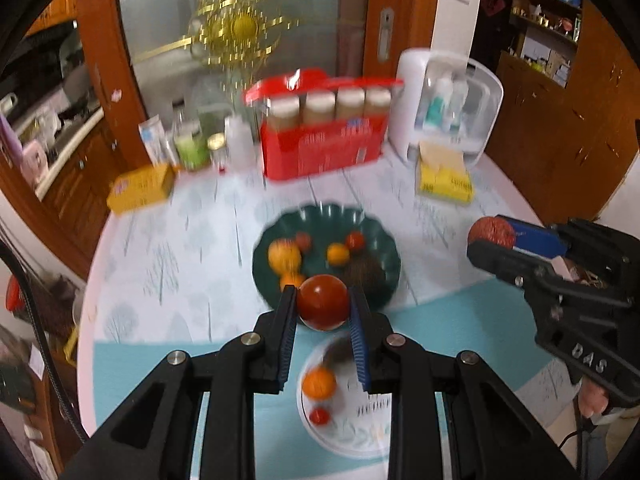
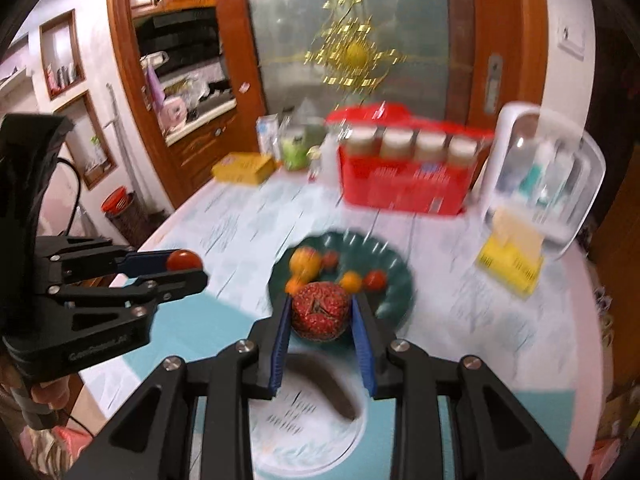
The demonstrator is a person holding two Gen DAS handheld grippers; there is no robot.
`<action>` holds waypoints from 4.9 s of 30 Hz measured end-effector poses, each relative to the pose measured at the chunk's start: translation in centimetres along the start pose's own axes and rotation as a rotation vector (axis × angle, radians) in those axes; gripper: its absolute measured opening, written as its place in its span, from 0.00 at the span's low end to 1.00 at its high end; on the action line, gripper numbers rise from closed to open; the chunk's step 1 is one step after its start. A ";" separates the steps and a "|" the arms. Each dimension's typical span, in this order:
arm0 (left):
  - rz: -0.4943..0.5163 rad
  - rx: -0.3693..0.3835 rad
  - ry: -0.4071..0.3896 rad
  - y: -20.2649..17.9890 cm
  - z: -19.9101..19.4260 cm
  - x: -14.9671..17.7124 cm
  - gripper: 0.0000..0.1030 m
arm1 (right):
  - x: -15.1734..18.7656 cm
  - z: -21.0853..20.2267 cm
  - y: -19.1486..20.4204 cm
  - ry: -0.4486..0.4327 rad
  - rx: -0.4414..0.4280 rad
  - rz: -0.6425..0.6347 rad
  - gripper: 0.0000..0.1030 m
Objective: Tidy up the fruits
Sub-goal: 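Carry tomato and lychee onto the green plate and open both tools, then withdraw both open tools back toward the white fruit plate, then grasp the last red tomato with the left tool while the right tool grasps the mandarin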
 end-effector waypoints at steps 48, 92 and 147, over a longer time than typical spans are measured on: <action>0.000 0.053 0.280 0.5 26.4 0.1 0.52 | 1.8 26.0 -10.5 0.369 -0.006 0.275 0.32; -0.033 -0.022 0.113 0.9 11.2 1.8 0.70 | 2.4 12.3 -4.7 0.200 -0.035 0.223 0.39; -0.300 0.089 0.199 -0.1 15.3 22.2 0.49 | 15.8 14.6 2.5 0.324 -0.048 0.180 0.39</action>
Point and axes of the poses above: each gripper's, at about its wrist camera, not at the fingertips, and z roughly the way its jaws point, y to its left, x to its underside, the point moved 2 cm from there along z, roughly the way its jaws point, and after that the axes turned 9 degrees about z, right-handed, at the moved point
